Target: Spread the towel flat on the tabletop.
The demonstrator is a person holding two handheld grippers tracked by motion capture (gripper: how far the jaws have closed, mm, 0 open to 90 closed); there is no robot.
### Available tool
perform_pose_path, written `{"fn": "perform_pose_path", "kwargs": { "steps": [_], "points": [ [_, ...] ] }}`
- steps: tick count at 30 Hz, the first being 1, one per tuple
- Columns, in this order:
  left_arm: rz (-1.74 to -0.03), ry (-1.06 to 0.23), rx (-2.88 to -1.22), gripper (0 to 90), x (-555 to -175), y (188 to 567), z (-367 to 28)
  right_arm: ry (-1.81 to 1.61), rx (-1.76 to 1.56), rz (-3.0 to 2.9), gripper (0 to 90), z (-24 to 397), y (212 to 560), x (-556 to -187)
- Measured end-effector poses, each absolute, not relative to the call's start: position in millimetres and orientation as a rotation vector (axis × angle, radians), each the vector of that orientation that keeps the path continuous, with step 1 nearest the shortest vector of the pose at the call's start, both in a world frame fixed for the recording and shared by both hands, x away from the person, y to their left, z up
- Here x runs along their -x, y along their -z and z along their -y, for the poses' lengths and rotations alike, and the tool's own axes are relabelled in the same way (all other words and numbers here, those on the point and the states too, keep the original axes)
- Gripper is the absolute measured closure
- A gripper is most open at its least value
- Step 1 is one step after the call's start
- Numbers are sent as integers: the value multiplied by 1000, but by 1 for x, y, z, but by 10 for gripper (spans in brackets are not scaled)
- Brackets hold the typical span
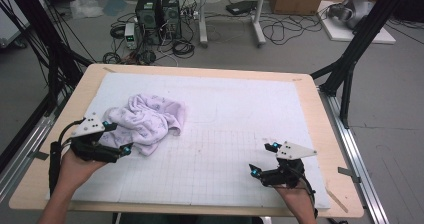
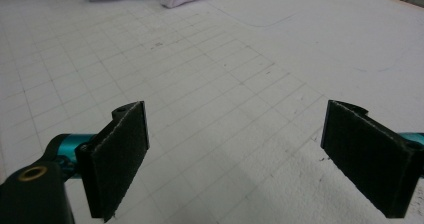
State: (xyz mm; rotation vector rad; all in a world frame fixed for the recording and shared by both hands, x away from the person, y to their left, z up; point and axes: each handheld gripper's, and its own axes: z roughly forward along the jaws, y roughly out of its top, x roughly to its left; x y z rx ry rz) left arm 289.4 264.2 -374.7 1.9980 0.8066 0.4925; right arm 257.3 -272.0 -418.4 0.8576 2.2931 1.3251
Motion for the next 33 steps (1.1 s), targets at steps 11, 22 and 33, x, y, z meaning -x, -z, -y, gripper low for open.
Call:
{"fn": "perform_pose_path", "kwargs": {
  "steps": [11,22,33],
  "points": [
    [-880,-438,-2040,236,-353,371,-259,-1332,-871,-2292,109,278,420,-257],
    [-1001,-491,-2082,402,-374,422,-254,-1322,-882,-2322,110,279,425,-255],
    [-1046,-539,-2089,624,-376,424,-248,-1301,-831,-2373,110,264,428,-261]
  ]
}}
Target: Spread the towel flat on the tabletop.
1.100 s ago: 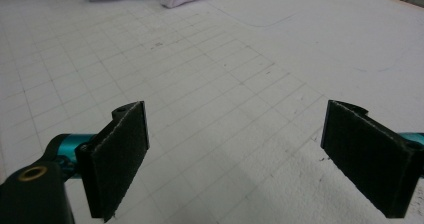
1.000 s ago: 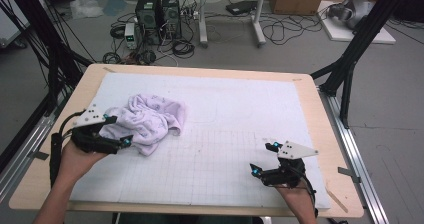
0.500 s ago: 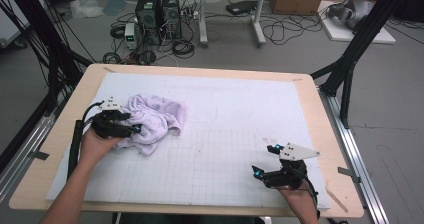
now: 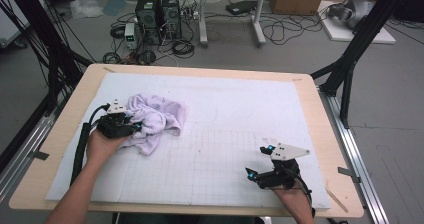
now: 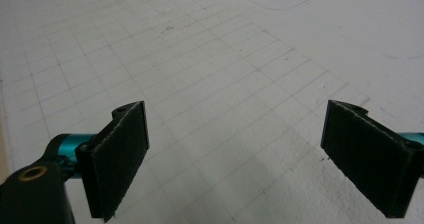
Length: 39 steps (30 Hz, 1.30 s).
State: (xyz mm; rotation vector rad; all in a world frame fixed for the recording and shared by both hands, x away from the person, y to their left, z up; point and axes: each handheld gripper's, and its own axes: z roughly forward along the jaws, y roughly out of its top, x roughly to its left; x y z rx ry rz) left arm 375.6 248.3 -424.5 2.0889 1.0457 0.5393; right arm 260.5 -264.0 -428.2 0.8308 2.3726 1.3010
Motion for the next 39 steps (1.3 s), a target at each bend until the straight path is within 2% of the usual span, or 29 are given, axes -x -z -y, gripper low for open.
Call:
{"fn": "perform_pose_path", "kwargs": {
  "steps": [4,12,18,22,25,27,31,33,35,36,37,38,39],
  "points": [
    [-1048,-526,-2103,674,-375,418,-248,-1301,-832,-2368,110,265,428,-261],
    [-996,-465,-2052,697,-361,389,-241,-1320,-850,-2356,109,268,427,-263],
    [-863,-442,-2027,697,-336,352,-222,-1321,-847,-2357,110,268,427,-262],
    [-707,-422,-2053,696,-304,332,-189,-1326,-846,-2350,110,268,426,-261],
    [-659,-396,-2062,694,-291,335,-174,-1328,-839,-2347,110,268,425,-260],
    [-623,-338,-2079,694,-278,352,-154,-1330,-843,-2349,109,268,425,-260],
    [-611,-290,-2123,691,-272,377,-139,-1323,-833,-2353,110,267,426,-260],
    [-620,-255,-2158,669,-271,398,-133,-1310,-828,-2371,110,264,427,-260],
    [-613,-249,-2157,645,-271,401,-133,-1306,-824,-2381,110,262,427,-260],
    [-611,-247,-2151,577,-269,403,-134,-1303,-820,-2393,111,258,427,-261],
    [-601,-248,-2149,577,-268,402,-135,-1303,-820,-2393,111,258,427,-261],
    [-602,-258,-2141,495,-264,398,-139,-1311,-806,-2408,114,252,425,-263],
    [-602,-258,-2141,453,-264,398,-139,-1318,-802,-2413,115,248,424,-264]
  ]
}}
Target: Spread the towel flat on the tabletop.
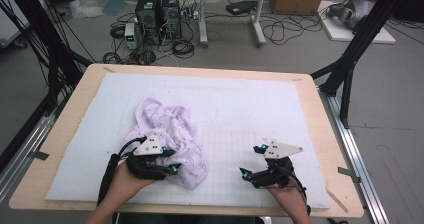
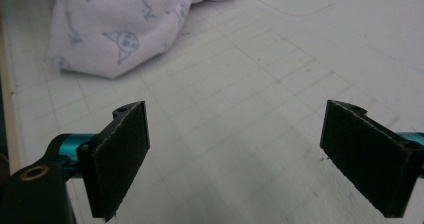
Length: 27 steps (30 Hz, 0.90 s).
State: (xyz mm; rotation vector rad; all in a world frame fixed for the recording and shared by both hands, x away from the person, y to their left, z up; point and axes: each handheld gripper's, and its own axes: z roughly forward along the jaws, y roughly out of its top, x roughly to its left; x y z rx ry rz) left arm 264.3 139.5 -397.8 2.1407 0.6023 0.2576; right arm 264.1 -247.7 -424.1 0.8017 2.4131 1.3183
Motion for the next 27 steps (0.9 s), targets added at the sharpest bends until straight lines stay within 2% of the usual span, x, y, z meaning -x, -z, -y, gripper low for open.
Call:
{"fn": "perform_pose_path", "kwargs": {
  "steps": [2,5,11,13,16,17,23,24,25,26,27],
  "points": [
    [-592,-273,-2134,396,-261,389,-146,-1352,-780,-2438,159,237,420,-269],
    [-581,-310,-2115,362,-257,377,-157,-1366,-726,-2467,176,220,416,-276],
    [-619,-366,-2102,352,-270,370,-184,-1366,-605,-2530,269,185,415,-291],
    [-649,-378,-2115,367,-280,377,-190,-1374,-588,-2574,333,171,419,-301],
    [-723,-364,-2168,396,-297,394,-197,-1379,-594,-2611,372,157,427,-311],
    [-738,-312,-2185,438,-304,406,-200,-1379,-593,-2632,401,152,429,-313],
    [-744,-271,-2196,731,-307,427,-201,-1359,-578,-2725,554,132,445,-324],
    [-748,-262,-2194,731,-308,427,-202,-1359,-578,-2725,554,132,445,-324],
    [-752,-257,-2197,778,-309,427,-202,-1362,-556,-2744,616,126,447,-325],
    [-745,-254,-2212,789,-309,425,-201,-1356,-541,-2756,670,124,447,-324],
    [-745,-254,-2212,792,-309,425,-201,-1356,-541,-2756,670,124,447,-324]
  ]
}}
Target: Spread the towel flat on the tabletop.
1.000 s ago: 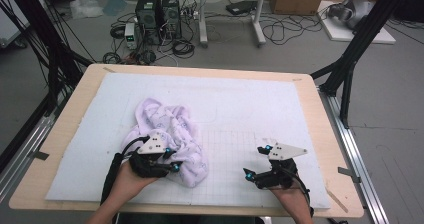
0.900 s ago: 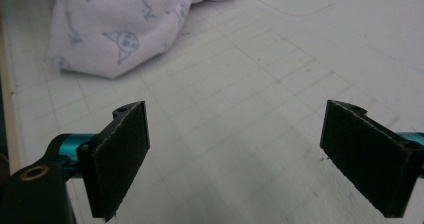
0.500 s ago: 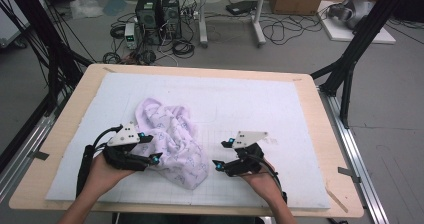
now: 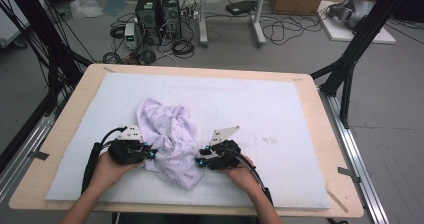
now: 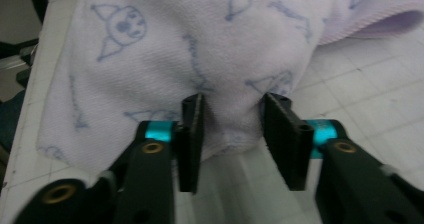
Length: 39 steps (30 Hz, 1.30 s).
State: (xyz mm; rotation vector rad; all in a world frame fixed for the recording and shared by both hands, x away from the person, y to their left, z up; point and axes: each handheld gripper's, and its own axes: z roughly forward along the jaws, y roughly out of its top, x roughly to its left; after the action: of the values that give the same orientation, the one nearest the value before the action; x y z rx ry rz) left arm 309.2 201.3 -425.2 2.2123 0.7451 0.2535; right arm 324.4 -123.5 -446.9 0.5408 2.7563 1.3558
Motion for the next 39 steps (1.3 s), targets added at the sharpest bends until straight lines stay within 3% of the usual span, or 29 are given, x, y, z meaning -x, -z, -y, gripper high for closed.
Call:
{"fn": "perform_pose_path", "kwargs": {
  "steps": [1,4,11,21,23,24,25,26,27,28,34,39],
  "points": [
    [-744,-251,-2219,796,-308,424,-201,-1357,-518,-2763,768,122,446,-324],
    [-738,-241,-2215,806,-306,422,-202,-1381,-539,-2775,818,130,442,-325],
    [-709,-202,-2171,807,-294,416,-206,-1404,-555,-2755,832,162,422,-312],
    [-613,-155,-2177,801,-269,409,-192,-1404,-540,-2723,839,208,409,-257],
    [-600,-150,-2182,767,-267,408,-191,-1385,-526,-2764,824,209,413,-251],
    [-599,-146,-2170,651,-266,405,-192,-1378,-509,-2792,642,208,413,-250],
    [-593,-149,-2161,592,-266,402,-194,-1398,-525,-2775,576,209,410,-252],
    [-592,-157,-2150,592,-267,399,-196,-1398,-525,-2775,576,209,410,-252],
    [-608,-184,-2128,497,-269,392,-200,-1482,-565,-2716,505,214,403,-260],
    [-608,-184,-2128,467,-269,392,-200,-1482,-565,-2716,505,214,403,-260],
    [-644,-246,-2096,434,-288,378,-207,-1462,-625,-2615,468,191,393,-303],
    [-710,-239,-2139,444,-311,394,-198,-1379,-641,-2653,412,160,404,-328]
  ]
}}
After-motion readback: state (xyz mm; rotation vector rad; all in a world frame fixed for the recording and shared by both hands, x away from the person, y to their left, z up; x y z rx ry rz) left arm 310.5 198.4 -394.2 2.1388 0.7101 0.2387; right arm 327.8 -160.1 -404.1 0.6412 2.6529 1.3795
